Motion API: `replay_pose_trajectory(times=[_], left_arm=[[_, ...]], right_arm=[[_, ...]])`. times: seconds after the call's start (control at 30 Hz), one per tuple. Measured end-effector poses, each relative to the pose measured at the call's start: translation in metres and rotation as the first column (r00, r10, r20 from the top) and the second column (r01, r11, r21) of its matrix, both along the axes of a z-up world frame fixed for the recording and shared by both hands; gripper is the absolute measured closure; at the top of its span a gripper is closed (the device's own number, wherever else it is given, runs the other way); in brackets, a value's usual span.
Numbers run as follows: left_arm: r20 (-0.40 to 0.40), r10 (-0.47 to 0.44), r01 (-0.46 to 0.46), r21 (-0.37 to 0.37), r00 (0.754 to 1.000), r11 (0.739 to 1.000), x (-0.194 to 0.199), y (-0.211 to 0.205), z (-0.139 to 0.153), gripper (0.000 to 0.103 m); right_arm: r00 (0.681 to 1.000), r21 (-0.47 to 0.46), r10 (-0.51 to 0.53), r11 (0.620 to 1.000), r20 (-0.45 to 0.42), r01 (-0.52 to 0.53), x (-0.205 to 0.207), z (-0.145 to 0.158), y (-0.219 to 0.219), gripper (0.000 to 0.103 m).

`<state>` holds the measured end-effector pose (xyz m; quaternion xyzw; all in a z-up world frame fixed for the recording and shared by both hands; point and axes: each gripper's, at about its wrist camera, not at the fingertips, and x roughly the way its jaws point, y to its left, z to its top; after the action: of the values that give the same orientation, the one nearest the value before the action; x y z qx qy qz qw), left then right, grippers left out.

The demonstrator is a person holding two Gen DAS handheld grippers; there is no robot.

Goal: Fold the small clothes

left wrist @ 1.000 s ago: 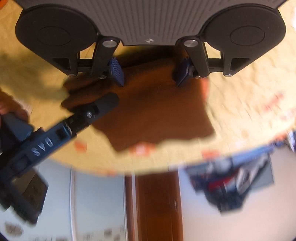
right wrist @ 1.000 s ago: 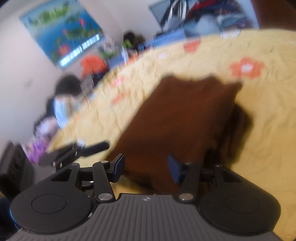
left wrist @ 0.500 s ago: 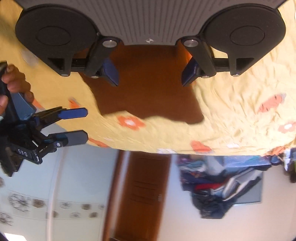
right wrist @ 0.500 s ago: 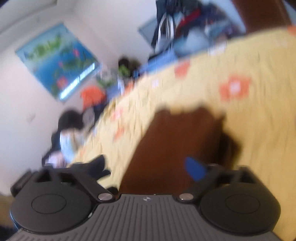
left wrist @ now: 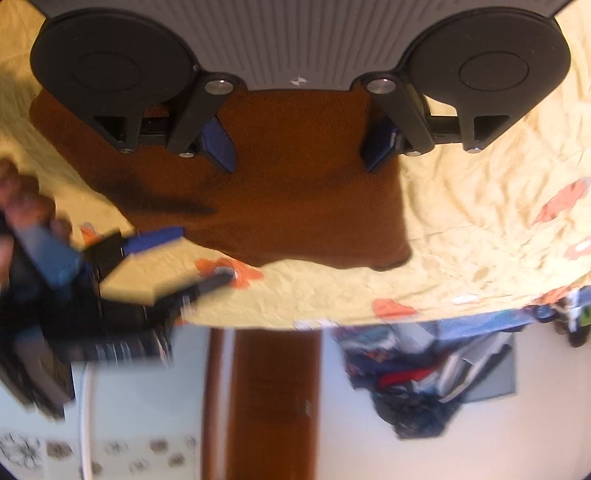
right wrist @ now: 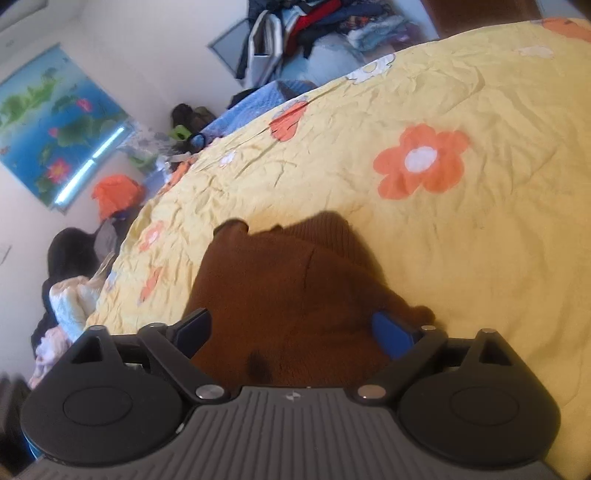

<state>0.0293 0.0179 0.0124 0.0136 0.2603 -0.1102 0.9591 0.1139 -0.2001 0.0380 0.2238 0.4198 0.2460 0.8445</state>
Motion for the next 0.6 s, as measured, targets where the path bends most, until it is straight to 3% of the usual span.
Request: replay_pose_trajectory(times=[0.07, 0.17, 0.23, 0.3, 0.37, 0.43, 0.5, 0.6], left_arm=[[0.0, 0.036, -0.036, -0.012, 0.999, 0.999, -0.005, 0.004, -0.004, 0.013], [-0.081, 0.071, -0.08, -0.117, 0.994, 0.99, 0.001, 0.018, -0.005, 0.007], [-0.126, 0.076, -0.096, -0.161, 0.989, 0.982, 0.006, 0.024, -0.008, 0.001], [-0.133, 0.07, -0.092, -0.173, 0.989, 0.981, 0.008, 0.027, -0.008, 0.0], [-0.131, 0.071, -0.092, -0.161, 0.989, 0.983, 0.006, 0.025, -0.009, 0.0], [-0.132, 0.071, -0.092, -0.165, 0.989, 0.982, 0.005, 0.025, -0.009, 0.0], [-0.132, 0.066, -0.087, -0.164, 0.989, 0.983, 0.004, 0.025, -0.009, 0.0], [-0.139, 0.061, -0.085, -0.175, 0.988, 0.981, 0.002, 0.031, -0.008, 0.0]], right_arm=[[0.998, 0.061, 0.032, 0.998, 0.059, -0.035, 0.006, 0.022, 0.007, 0.009], [0.987, 0.111, 0.137, 0.983, 0.089, -0.147, 0.017, 0.041, 0.047, 0.004], [0.975, 0.091, 0.212, 0.972, 0.064, -0.217, 0.032, 0.036, 0.082, 0.003], [0.966, 0.074, 0.255, 0.965, -0.032, -0.253, 0.052, 0.013, 0.113, 0.004], [0.963, 0.06, 0.244, 0.969, -0.112, -0.239, 0.069, -0.015, 0.13, 0.0], [0.973, 0.087, 0.228, 0.97, -0.025, -0.226, 0.071, -0.023, 0.13, 0.0], [0.976, 0.099, 0.216, 0.972, -0.027, -0.213, 0.072, -0.02, 0.128, 0.003], [0.975, 0.019, 0.215, 0.977, -0.052, -0.214, 0.06, -0.002, 0.12, 0.01]])
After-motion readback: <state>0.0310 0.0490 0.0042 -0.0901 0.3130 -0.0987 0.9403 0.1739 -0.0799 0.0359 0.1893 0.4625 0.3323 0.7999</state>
